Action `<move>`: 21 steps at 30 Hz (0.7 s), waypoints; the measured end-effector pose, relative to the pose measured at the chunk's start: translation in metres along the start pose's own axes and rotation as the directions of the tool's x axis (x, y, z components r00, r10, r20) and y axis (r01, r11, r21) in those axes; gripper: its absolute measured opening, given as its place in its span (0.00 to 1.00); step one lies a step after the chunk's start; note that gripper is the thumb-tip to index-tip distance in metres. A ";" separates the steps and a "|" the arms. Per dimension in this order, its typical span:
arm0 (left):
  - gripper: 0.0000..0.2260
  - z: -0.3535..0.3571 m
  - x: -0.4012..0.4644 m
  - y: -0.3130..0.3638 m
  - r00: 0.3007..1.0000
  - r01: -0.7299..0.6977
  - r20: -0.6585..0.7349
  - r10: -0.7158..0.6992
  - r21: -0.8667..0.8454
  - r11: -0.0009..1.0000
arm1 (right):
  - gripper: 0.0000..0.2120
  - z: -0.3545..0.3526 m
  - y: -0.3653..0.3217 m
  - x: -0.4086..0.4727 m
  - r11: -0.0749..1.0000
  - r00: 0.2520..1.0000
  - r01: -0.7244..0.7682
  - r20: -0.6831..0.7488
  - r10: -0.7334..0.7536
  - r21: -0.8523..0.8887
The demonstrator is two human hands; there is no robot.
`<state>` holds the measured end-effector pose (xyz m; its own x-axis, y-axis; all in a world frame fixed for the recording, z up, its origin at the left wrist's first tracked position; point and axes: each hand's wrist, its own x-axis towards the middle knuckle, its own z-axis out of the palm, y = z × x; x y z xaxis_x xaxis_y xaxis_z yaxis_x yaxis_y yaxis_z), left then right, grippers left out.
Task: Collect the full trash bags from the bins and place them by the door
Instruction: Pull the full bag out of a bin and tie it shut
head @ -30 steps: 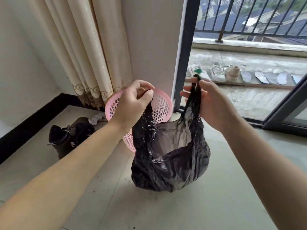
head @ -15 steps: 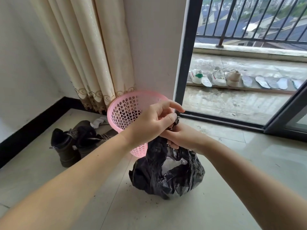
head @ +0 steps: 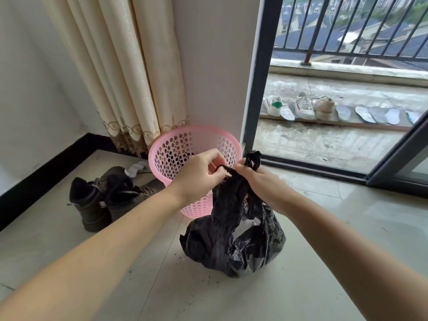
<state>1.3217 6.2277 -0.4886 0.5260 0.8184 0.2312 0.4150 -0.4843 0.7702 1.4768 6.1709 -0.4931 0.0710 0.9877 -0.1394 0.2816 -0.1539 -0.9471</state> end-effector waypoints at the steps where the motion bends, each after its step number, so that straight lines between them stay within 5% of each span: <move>1: 0.02 0.000 0.001 -0.001 0.997 0.005 -0.081 -0.007 -0.019 1.000 | 0.11 0.000 0.000 0.001 1.000 1.000 -0.004 0.015 0.003 0.014; 5: 0.04 0.003 0.003 -0.001 0.955 0.117 -0.218 -0.202 -0.353 0.928 | 0.19 0.000 0.007 0.002 0.989 0.988 -0.103 0.102 0.114 -0.106; 7: 0.06 0.007 0.000 -0.002 0.961 0.218 -0.034 -0.275 -0.517 0.828 | 0.19 0.002 0.008 0.003 0.981 0.988 -0.120 0.079 0.133 -0.155; 10: 0.30 0.019 -0.014 -0.011 0.917 0.328 0.348 -0.197 -0.375 0.867 | 0.17 -0.001 0.003 0.007 0.987 0.989 -0.150 0.013 0.149 0.063; 12: 0.26 0.031 -0.021 -0.020 0.873 0.305 0.470 -0.129 -0.320 0.897 | 0.19 -0.007 0.003 0.007 0.952 0.979 -0.202 0.077 0.190 0.231; 14: 0.15 0.036 -0.020 -0.026 0.887 0.297 0.440 -0.137 -0.318 0.900 | 0.21 -0.012 0.004 0.002 0.937 0.947 -0.241 0.274 0.170 0.252; 17: 0.08 0.031 -0.013 -0.028 0.912 0.359 0.344 -0.223 -0.405 0.841 | 0.17 -0.016 0.002 -0.005 0.968 0.861 -0.217 0.493 0.129 0.126; 21: 0.14 0.030 -0.013 -0.037 0.860 0.500 0.374 -0.347 -0.481 0.720 | 0.05 -0.021 0.000 -0.006 0.954 0.905 -0.021 0.399 0.145 -0.299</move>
<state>1.3223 6.2258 -0.5376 0.5863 0.7562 -0.2907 0.2047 0.2089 0.9563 1.4963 6.1646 -0.4860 -0.2765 0.8831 -0.3790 0.5528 -0.1765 -0.8144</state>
